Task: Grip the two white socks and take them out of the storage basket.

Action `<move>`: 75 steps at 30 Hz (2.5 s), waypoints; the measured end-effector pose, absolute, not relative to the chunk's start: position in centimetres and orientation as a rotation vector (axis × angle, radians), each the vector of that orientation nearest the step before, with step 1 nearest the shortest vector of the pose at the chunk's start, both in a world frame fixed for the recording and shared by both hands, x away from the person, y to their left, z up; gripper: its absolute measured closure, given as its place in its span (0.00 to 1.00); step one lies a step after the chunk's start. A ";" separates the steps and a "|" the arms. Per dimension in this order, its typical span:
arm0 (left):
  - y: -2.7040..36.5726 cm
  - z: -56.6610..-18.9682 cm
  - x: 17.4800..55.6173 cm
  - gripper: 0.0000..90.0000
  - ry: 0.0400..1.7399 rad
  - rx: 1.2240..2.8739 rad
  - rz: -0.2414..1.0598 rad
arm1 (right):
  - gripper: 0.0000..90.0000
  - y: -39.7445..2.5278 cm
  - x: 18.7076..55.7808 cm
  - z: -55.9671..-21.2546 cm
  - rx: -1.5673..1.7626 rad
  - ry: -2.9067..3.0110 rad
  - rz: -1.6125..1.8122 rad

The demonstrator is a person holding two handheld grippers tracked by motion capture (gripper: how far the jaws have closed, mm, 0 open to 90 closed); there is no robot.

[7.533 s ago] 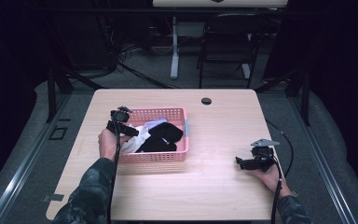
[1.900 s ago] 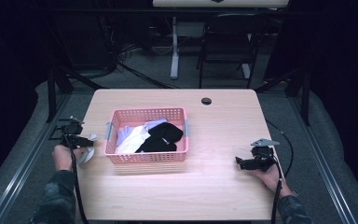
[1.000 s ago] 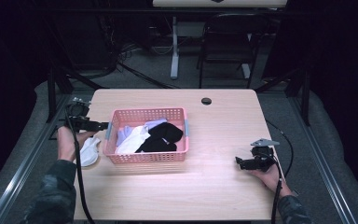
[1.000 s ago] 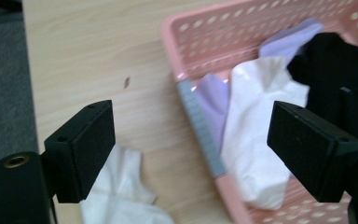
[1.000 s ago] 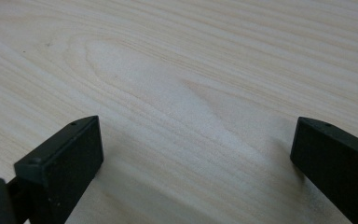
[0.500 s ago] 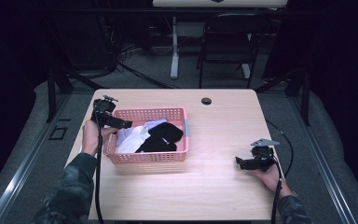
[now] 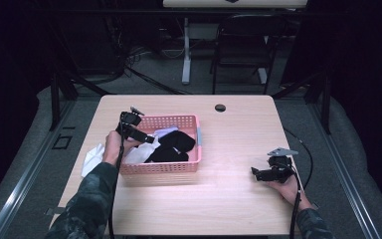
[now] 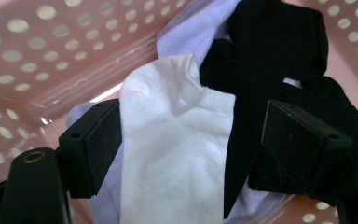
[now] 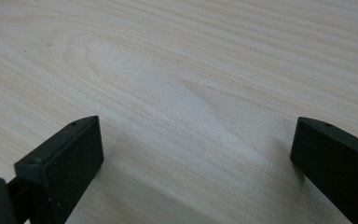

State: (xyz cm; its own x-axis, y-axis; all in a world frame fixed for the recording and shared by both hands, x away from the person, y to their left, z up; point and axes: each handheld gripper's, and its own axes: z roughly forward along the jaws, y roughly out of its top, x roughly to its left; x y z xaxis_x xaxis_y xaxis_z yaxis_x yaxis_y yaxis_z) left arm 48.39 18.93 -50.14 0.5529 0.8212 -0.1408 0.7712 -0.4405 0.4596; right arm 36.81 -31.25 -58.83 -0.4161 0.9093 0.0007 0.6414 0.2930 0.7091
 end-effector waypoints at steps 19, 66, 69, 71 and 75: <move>17.8 -53.7 50.3 0.62 1.423 2.504 0.048 | 0.02 -31.2 36.8 -58.8 1.395 2.163 0.912; 20.1 -44.9 47.6 0.98 1.319 2.328 0.296 | 0.02 -31.2 36.9 -58.8 1.391 2.167 0.913; 20.0 -44.1 47.4 0.98 1.304 2.323 0.305 | 0.02 -31.2 36.9 -58.8 1.392 2.166 0.913; 19.9 -43.5 47.2 0.98 1.292 2.319 0.313 | 0.02 -31.2 36.9 -58.8 1.392 2.166 0.912; 19.9 -42.3 46.9 0.98 1.271 2.310 0.329 | 0.02 -31.2 36.9 -58.8 1.395 2.164 0.911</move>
